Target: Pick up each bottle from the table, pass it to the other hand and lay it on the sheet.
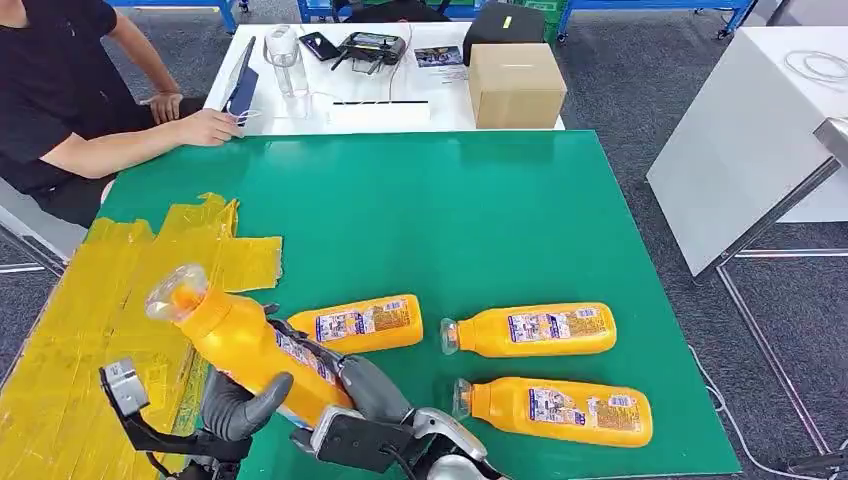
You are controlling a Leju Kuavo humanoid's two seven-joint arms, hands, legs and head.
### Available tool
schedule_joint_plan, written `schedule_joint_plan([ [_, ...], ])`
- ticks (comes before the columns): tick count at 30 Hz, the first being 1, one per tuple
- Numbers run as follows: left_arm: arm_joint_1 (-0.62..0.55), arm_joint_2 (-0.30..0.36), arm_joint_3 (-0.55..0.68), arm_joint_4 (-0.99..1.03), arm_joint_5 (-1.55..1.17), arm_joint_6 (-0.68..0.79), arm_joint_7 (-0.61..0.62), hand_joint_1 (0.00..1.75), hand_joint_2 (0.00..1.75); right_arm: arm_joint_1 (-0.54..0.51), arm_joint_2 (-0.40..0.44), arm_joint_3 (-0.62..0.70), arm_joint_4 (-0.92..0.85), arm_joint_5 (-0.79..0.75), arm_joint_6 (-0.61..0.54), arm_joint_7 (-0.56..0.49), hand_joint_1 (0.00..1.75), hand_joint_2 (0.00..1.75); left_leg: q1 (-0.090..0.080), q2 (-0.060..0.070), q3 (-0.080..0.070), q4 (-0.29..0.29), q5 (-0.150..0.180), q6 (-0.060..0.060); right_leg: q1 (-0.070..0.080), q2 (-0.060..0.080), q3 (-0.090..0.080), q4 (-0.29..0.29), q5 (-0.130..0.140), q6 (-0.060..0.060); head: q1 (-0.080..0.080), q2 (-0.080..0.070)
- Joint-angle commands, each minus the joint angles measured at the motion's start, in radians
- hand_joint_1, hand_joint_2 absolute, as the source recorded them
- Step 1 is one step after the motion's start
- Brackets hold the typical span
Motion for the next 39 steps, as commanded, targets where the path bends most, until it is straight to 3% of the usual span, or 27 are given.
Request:
schedule_joint_plan([
  [1,0.027,0.022,0.030,-0.045,-0.102,0.054,-0.044,1.75,1.75,0.051,-0.118,-0.117,-0.137,-0.016,-0.132,-0.044,0.00,0.00,-0.001,-0.004,0.000,0.000,0.000,0.001,-0.001,-0.003,0.001,-0.001,0.000,0.001,0.000,0.000],
  [12,0.046,0.043,0.055,-0.083,-0.218,0.114,-0.067,1.75,1.75,0.089,-0.115,-0.158,-0.180,0.010,-0.193,-0.072,0.00,0.00,-0.001,-0.001,0.000,0.000,0.000,0.000,0.000,-0.001,0.000,0.000,0.000,0.000,0.000,0.000],
  [13,0.103,0.122,0.244,-0.197,-0.585,0.239,-0.035,1.75,1.75,0.197,-0.147,-0.289,-0.337,0.056,-0.260,-0.138,0.00,0.00,-0.001,-0.002,0.000,0.000,0.000,0.001,-0.001,-0.002,0.000,0.000,0.000,0.000,0.000,0.000],
  [20,0.085,0.111,0.418,-0.270,-0.979,0.301,-0.004,1.75,1.75,0.253,-0.094,-0.358,-0.413,0.096,-0.279,-0.174,0.00,0.00,0.000,-0.001,-0.001,0.001,-0.001,0.000,0.000,0.000,-0.001,0.001,-0.001,0.000,0.000,0.000],
  [24,-0.004,0.162,0.380,-0.220,-1.327,0.411,0.043,1.75,1.75,0.264,-0.105,-0.366,-0.434,0.124,-0.288,-0.158,0.00,0.00,0.000,-0.003,-0.002,0.000,0.001,0.001,0.000,-0.003,-0.001,0.001,0.000,0.000,0.000,0.000],
  [27,-0.149,0.198,0.309,-0.060,-1.772,0.561,0.183,1.75,1.75,0.249,-0.132,-0.365,-0.433,0.165,-0.288,-0.128,0.00,0.00,0.000,-0.008,-0.001,-0.001,0.003,0.001,-0.001,-0.008,0.000,0.000,0.000,0.000,0.000,0.000],
  [32,-0.280,0.251,0.238,0.188,-1.982,0.608,0.292,1.75,1.75,0.241,-0.144,-0.345,-0.423,0.154,-0.267,-0.113,0.00,0.00,-0.002,-0.007,0.002,-0.003,0.003,0.001,-0.002,-0.007,-0.006,-0.001,0.000,0.000,0.000,0.000],
  [35,-0.316,0.249,0.196,0.304,-2.048,0.602,0.319,1.75,1.75,0.224,-0.140,-0.327,-0.423,0.159,-0.254,-0.098,0.00,0.00,-0.002,-0.006,0.002,-0.002,0.004,0.001,-0.001,-0.006,0.003,-0.001,0.001,0.000,0.000,0.000],
  [39,-0.374,0.241,0.153,0.476,-2.083,0.560,0.357,1.75,1.75,0.196,-0.138,-0.306,-0.407,0.167,-0.237,-0.078,0.00,0.00,-0.002,-0.006,0.003,-0.003,0.005,0.001,-0.002,-0.006,0.004,-0.002,0.001,0.000,0.000,0.000],
])
